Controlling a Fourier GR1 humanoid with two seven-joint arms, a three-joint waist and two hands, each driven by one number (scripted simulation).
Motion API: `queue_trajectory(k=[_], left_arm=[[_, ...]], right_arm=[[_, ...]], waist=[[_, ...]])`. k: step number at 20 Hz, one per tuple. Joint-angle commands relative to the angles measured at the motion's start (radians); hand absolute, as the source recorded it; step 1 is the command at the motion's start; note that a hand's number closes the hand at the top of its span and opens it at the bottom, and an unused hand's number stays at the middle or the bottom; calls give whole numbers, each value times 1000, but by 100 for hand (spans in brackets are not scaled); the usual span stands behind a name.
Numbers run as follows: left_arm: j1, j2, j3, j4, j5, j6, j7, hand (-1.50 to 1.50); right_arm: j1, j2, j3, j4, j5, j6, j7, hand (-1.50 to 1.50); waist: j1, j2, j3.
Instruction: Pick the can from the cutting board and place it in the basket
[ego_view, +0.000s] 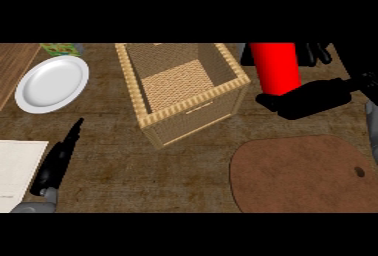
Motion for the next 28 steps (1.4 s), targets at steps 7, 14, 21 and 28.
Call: queue_trajectory(k=[7,14,21,28], left_arm=[[7,-3,26,8,-26,-6,-29,0],[4,-18,41,4,-2,-37,-23,0],[38,-19,38,-27,-33,-35,-23,0],[-4,-35,44,6,-41,-43,-11,0]], right_arm=[[-170,263,97,196,115,17,71,150],[-230,368,106,490,276,-86,-35,150],[-267,427,68,713,358,-142,-117,-150],[-324,533,55,839,343,-336,-143,-150]], waist=[[4,1,0],[10,5,0],[12,4,0],[16,5,0]])
